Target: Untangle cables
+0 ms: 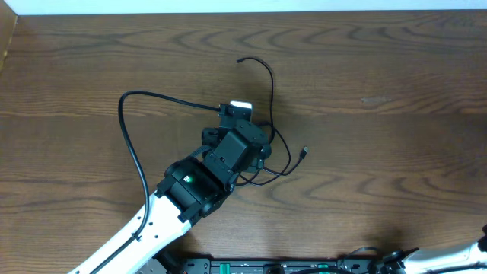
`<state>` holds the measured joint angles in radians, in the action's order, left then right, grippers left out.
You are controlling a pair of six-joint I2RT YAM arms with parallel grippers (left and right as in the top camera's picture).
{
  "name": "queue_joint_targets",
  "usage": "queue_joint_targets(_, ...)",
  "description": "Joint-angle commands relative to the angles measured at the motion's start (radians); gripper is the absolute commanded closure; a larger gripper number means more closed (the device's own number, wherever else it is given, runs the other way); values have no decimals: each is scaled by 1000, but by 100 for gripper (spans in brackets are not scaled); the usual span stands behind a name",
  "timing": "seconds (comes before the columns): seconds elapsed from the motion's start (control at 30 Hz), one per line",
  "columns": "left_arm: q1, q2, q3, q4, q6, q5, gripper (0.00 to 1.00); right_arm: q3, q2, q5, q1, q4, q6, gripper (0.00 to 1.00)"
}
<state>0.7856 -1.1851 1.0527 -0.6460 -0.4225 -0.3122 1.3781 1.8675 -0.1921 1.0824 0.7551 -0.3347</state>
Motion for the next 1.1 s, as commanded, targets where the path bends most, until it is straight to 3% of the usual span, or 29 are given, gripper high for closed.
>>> queue_joint_targets(0.0,-4,-5,-4,3,-18,32,19,-8,52,46,-4,-12,18,96)
queue_joint_targets(0.37,-4,-5,-4,5,-24,50,19,-2,77,93,-65,-71,36,96)
queue_joint_targets(0.6,-4,-5,-4,6,-25,50,19,107,76,62,-91,42,36,94)
queue_joint_targets(0.73,2,-5,-4,7,-25,50,19,152,76,69,-88,93,25,80)
queue_joint_targets(0.9,13,-5,-4,7,-24,50,19,195,61,67,-89,152,11,49)
queue_joint_targets(1.07,13,-4,-4,0,-24,50,19,219,16,40,-89,200,-25,44)
